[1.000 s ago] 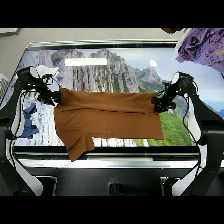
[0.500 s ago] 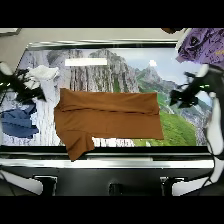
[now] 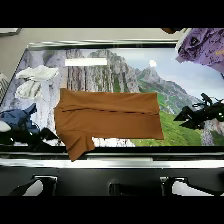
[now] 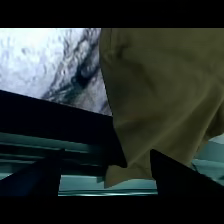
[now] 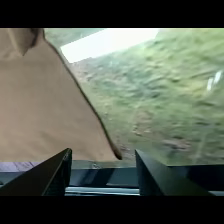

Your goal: Fold the clothes and pants, and hang the long-sleeved shirts on hangers.

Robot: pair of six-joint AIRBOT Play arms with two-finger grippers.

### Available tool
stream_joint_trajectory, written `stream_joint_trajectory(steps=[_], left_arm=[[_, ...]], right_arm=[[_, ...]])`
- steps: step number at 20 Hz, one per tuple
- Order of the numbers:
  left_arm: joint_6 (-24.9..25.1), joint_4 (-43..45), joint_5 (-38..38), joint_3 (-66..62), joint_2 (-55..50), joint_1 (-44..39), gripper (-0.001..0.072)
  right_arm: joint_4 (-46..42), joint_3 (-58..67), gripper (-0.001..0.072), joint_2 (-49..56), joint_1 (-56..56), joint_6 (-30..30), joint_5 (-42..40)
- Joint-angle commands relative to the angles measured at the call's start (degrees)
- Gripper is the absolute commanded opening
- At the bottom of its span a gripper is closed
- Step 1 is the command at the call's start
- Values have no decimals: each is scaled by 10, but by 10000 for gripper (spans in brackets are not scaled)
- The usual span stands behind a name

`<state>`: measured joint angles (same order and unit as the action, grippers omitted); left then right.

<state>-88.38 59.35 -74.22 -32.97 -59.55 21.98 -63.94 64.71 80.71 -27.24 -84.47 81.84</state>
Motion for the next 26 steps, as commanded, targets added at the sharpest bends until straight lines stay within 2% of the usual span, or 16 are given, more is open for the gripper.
stream_joint_trajectory(steps=[1, 10, 11, 12, 13, 14, 21, 26], left_arm=[[35, -115, 60, 134, 60, 4, 600], [44, -169, 168, 147, 16, -79, 589], [45, -177, 180, 147, 7, -85, 447], [44, -181, 189, 147, 1, -90, 235], [44, -186, 195, 147, -2, -92, 67], [44, -189, 195, 147, -2, -92, 18], [44, -189, 183, 147, -1, -92, 18], [44, -189, 169, 147, -1, -92, 18]], right_arm=[[25, -31, 476, -17, 1, 8, -14], [49, -31, 476, -21, 19, 7, 0], [49, -31, 476, -23, 18, 8, 5], [47, -31, 476, -25, 18, 11, 10], [46, -31, 477, -28, 17, 15, 16], [37, -31, 478, -31, 17, 16, 16], [23, -96, 486, 8, 17, 36, 1], [51, -158, 496, 17, 18, 67, -50]])
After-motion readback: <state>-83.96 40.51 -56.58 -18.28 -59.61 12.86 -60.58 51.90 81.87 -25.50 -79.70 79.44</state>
